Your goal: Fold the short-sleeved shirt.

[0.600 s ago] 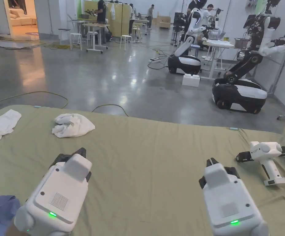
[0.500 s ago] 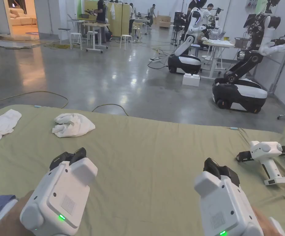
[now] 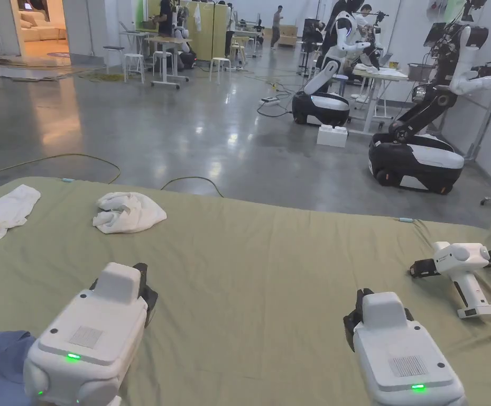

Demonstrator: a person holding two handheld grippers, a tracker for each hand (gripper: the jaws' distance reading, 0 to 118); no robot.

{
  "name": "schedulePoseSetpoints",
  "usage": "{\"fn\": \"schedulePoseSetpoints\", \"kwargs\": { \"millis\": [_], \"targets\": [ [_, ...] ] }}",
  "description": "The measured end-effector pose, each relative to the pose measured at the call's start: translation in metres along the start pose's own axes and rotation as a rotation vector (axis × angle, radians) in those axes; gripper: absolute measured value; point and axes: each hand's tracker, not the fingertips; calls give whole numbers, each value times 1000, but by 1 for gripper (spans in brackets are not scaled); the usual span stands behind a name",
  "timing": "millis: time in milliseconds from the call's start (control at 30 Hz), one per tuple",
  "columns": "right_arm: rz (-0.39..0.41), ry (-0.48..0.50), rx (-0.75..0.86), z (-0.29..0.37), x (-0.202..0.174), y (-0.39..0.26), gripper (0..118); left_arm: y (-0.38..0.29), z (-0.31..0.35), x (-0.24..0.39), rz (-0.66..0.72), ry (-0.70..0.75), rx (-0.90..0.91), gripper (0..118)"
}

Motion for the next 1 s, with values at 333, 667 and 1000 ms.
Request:
{"fn": "schedulePoseSetpoints", "kwargs": {
  "millis": [333,667,1000],
  "targets": [
    [-301,-42,75,10,2,5,3,-2,3,1,253,3,91,0],
    [-244,-22,40,8,-7,6,3,6,13,-30,140,24,-15,0],
    [-203,30,-46,-7,-31,-11,3,-57,43,-177,96,202,-414,0]
  ]
}}
